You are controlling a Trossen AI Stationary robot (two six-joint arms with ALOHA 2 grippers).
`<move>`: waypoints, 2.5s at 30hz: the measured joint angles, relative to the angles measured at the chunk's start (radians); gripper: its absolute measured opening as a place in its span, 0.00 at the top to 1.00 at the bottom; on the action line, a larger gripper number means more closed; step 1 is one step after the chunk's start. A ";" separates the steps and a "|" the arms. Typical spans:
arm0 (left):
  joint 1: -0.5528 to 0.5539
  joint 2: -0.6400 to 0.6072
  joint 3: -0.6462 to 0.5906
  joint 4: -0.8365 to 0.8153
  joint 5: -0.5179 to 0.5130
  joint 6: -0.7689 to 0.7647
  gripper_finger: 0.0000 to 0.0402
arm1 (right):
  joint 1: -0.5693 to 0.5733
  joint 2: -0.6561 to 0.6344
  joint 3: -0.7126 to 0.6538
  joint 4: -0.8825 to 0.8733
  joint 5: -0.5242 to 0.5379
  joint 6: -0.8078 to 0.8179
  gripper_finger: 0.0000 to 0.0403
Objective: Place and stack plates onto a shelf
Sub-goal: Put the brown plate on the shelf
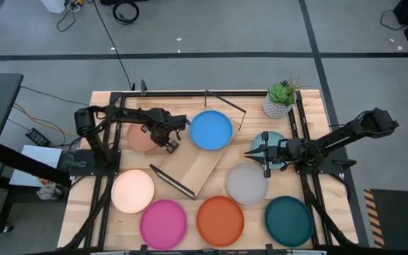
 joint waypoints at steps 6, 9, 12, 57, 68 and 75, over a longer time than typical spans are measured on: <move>-0.041 -0.035 0.228 -0.159 -0.018 0.096 0.96 | 0.000 0.000 0.000 -0.003 0.000 0.002 0.87; -0.083 -0.048 0.343 -0.192 -0.082 0.213 0.96 | 0.000 0.000 0.000 -0.008 0.000 0.005 0.87; -0.151 -0.055 0.430 -0.203 -0.146 0.400 0.96 | 0.000 0.000 0.000 -0.015 0.000 0.011 0.87; -0.495 -0.053 0.361 -0.156 -0.009 1.037 0.95 | 0.000 0.000 0.000 -0.023 0.000 0.025 0.87; -0.497 -0.053 0.361 -0.121 -0.015 0.859 0.90 | 0.000 0.000 0.000 -0.023 0.000 0.026 0.87; -0.497 -0.053 0.361 -0.080 -0.006 0.752 0.89 | 0.000 0.000 0.000 -0.023 0.000 0.026 0.87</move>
